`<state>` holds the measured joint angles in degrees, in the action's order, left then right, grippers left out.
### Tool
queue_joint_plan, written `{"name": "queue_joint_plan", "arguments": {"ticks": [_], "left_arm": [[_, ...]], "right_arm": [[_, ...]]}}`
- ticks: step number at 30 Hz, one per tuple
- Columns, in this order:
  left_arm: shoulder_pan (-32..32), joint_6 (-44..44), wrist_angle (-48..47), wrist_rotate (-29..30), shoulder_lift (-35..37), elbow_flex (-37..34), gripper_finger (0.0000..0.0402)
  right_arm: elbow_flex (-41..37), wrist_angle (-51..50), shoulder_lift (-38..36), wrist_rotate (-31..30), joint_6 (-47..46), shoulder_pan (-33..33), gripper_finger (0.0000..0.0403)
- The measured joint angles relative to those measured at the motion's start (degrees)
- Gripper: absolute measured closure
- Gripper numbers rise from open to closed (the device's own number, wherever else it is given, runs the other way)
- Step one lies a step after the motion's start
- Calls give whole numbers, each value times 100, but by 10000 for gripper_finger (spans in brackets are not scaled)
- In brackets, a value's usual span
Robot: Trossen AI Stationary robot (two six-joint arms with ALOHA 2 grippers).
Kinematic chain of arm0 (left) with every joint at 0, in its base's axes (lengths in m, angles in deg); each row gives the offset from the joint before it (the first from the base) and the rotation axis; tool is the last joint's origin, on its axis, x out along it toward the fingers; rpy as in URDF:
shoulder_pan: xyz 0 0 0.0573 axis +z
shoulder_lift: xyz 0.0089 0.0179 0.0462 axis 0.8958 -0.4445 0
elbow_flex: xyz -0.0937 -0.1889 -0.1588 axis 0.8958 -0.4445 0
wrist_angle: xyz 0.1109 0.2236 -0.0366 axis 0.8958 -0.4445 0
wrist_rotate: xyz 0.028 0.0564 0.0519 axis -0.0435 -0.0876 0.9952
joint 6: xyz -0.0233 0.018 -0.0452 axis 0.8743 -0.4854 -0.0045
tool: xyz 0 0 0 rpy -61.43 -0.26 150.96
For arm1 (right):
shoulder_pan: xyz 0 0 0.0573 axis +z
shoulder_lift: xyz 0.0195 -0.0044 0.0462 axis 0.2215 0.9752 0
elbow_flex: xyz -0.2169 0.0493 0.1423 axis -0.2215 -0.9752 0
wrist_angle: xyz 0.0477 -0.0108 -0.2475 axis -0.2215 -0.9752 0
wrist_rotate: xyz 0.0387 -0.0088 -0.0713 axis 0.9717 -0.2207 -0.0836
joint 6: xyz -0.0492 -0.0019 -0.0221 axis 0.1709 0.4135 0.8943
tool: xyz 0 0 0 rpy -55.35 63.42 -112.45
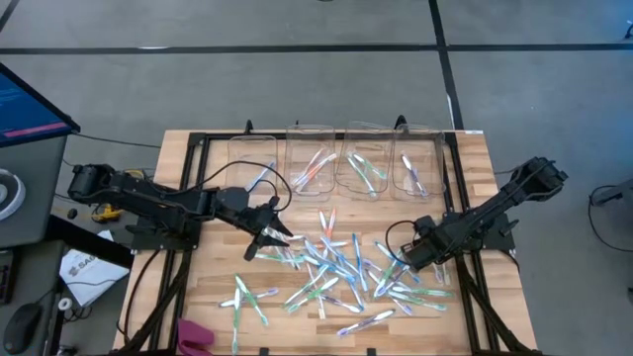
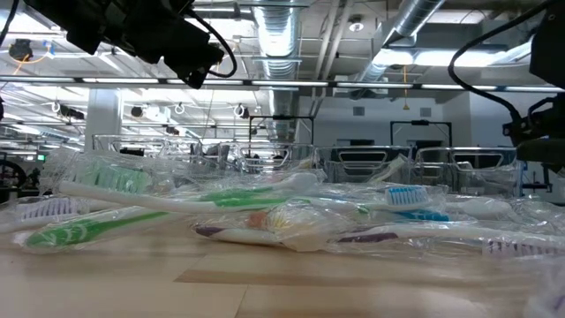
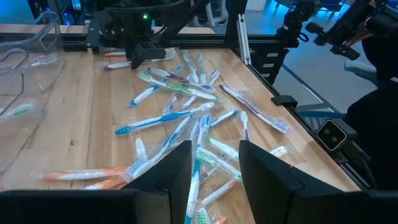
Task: Pick & Place Toothbrushes
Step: Put the violet toothbrush into the right transparent bin
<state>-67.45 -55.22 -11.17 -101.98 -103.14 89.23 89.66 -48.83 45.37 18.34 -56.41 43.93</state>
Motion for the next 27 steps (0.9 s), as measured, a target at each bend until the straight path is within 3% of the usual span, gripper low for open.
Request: {"name": "queue_joint_plan", "arguments": {"ticks": [10,20,27], "left_arm": [[1,2,0,0,0,2,276],[0,-35,0,0,0,2,276],[1,-37,0,0,0,2,276]], "right_arm": [[9,62,0,-32,26,0,371],[110,-69,26,-79,198,0,364],[655,-765,34,-87,514,-3,396]]}}
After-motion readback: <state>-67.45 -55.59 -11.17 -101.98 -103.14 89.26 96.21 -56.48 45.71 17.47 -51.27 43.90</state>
